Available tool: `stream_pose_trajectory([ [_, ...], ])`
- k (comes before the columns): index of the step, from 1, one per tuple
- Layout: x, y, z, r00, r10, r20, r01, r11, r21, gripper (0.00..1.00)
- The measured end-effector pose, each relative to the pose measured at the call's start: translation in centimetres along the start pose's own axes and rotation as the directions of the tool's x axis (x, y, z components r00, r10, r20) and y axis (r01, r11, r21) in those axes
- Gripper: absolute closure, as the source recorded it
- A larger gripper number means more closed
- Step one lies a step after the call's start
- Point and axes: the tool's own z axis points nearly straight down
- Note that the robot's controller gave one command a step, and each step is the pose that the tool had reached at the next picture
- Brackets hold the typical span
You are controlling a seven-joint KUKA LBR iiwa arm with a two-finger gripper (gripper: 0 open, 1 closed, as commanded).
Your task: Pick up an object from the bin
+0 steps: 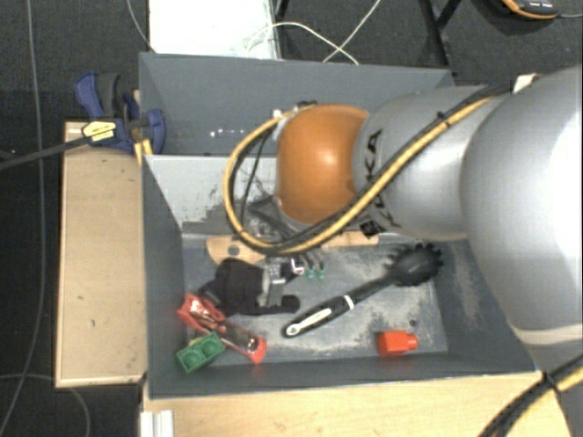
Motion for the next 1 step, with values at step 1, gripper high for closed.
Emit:
stream_pose_trajectory([
  [1,0.55,-0.49,3.46,0.981,0.191,-0.017,-0.191,0.982,0.004,0.00],
])
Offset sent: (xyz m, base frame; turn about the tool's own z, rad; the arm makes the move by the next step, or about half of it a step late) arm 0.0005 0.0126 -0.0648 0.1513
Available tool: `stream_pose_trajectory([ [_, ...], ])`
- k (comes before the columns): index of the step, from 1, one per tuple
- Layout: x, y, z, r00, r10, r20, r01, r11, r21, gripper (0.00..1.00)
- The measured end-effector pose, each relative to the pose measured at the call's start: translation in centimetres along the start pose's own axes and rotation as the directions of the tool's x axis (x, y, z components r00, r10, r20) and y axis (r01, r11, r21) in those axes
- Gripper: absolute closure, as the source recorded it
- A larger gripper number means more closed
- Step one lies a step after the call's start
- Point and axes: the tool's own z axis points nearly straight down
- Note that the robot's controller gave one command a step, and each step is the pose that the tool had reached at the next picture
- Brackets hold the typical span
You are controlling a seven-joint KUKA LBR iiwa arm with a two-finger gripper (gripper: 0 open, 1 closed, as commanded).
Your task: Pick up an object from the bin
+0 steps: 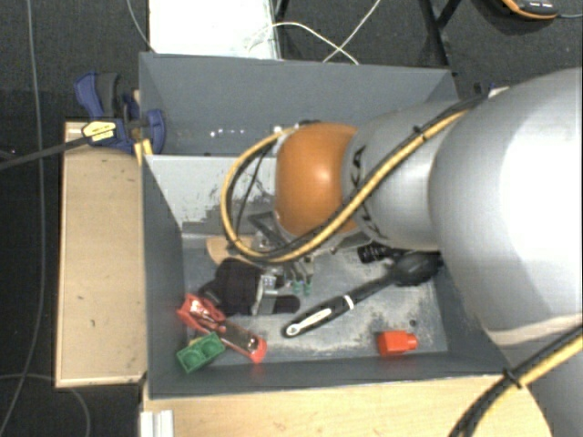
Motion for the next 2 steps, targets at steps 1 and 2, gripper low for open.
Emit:
stream_pose_trajectory([
  [1,-0.36,1.84,2.93,0.999,-0.038,0.014,0.038,0.999,-0.002,0.00],
  [2,0.19,1.41,2.85,1.000,0.024,0.006,-0.024,1.000,-0.003,1.00],
])
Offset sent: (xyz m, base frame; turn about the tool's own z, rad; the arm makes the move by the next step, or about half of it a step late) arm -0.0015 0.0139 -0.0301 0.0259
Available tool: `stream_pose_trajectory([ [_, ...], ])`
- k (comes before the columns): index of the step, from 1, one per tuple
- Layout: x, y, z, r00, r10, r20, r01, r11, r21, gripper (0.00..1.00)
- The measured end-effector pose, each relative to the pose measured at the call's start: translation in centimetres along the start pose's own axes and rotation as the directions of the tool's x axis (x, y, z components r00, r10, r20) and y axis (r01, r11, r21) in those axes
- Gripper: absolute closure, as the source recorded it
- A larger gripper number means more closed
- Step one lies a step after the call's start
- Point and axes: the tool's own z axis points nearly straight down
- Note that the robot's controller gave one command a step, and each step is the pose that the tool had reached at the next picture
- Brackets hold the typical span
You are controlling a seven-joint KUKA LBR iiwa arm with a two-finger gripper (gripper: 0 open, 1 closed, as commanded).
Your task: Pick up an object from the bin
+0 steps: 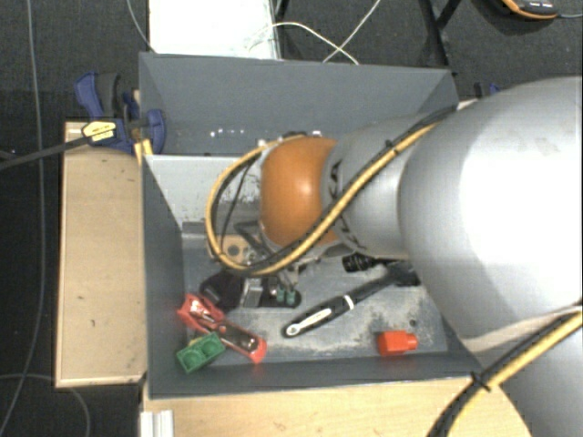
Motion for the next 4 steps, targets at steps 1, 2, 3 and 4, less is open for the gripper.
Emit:
stream_pose_trajectory([
  [1,0.0,0.0,0.0,1.000,0.000,0.000,0.000,1.000,0.000,1.00],
  [2,0.1,-0.1,-1.8,1.000,0.000,0.000,0.000,1.000,0.000,1.00],
  [3,0.0,-0.1,-3.3,1.000,0.000,0.003,0.000,1.000,-0.001,1.00],
  [4,0.0,-0.1,-4.7,1.000,0.000,0.003,0.000,1.000,-0.002,1.00],
])
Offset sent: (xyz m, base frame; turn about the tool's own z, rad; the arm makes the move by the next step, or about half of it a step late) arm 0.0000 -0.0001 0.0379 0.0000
